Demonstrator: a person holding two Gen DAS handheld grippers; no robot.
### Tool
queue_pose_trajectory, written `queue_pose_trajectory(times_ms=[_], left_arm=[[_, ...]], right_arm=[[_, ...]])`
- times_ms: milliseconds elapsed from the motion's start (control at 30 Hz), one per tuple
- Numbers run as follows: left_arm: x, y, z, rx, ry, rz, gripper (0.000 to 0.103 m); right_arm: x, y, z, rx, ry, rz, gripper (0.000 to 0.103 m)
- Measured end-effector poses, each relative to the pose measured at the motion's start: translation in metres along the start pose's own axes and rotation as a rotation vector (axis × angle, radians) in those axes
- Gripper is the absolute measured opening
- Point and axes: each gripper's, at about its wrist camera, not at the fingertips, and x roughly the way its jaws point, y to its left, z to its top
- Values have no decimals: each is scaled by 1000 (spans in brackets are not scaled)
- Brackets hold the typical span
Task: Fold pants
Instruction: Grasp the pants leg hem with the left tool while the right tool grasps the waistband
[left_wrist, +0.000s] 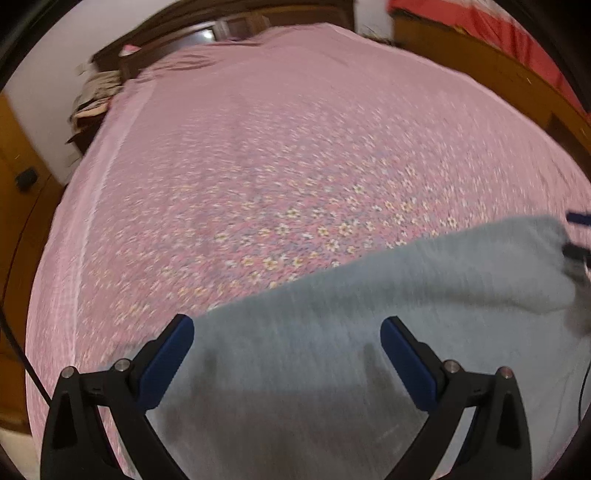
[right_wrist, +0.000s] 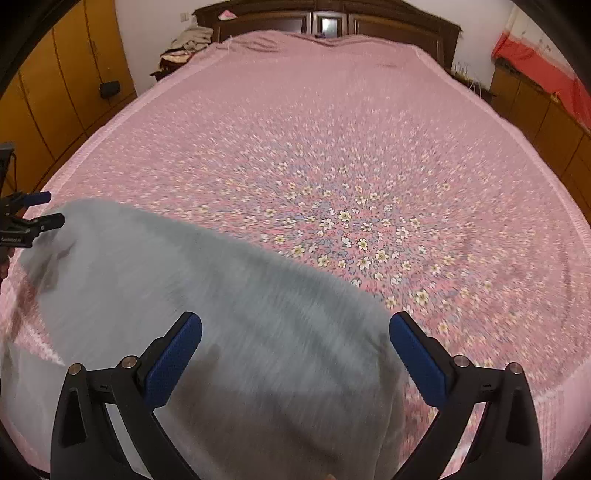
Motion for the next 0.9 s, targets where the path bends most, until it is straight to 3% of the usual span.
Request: queue_pose_trajectory(times_ms=[267,500,633,700,767,800,833,867,900], left_arm=[[46,-4,-2,112,81,-10,103],[72,13,-13,55,105,-113,103],[76,16,-18,47,106,-98,103],[73,16,-20,49,108,-84,97],[65,9,-23,56,98,-110,71],[61,6,-23,59,93,-112,62],[57,4,-24,56,90,-117,40],[54,4,-24,47,89,-111,27],[50,3,-25,36,84,-93,21]], right_arm=[[42,-11,4,-29,105,-34,103],[66,-18,1,-18,178,6,103],[67,-17,5,-24,182,-4,103],[64,-15,9,-40,164,2,95],[52,-12,15,-49,149,5,70],[44,-11,14,-55,144,6,62],[38,-9,15,-63,137,10,45],[33,-7,16,-71,134,15,26],[28,-5,17,-78,131,13,18]])
